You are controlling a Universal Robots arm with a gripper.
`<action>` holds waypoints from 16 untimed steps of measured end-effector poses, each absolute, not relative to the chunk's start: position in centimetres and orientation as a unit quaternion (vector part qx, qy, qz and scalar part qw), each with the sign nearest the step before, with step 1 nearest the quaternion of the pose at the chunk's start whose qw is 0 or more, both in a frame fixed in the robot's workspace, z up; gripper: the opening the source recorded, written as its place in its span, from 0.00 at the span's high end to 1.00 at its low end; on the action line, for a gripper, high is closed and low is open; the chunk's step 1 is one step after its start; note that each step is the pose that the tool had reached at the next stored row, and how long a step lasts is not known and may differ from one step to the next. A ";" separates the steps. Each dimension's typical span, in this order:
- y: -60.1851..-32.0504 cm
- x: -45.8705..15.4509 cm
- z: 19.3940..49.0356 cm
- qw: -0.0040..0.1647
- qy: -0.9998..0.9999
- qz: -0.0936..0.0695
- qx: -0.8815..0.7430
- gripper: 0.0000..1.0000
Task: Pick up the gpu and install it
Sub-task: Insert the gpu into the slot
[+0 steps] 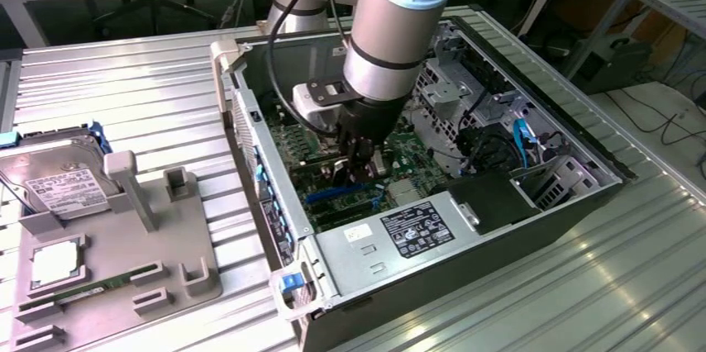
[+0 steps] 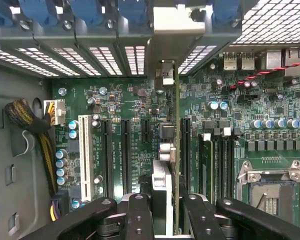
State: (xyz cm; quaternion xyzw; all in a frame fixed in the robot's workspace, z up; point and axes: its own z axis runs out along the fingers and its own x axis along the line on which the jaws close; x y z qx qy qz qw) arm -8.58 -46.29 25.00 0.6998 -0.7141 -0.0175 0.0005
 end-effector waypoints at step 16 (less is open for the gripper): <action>-46.3 -8.9 24.4 0.000 -0.714 -0.018 0.700 0.72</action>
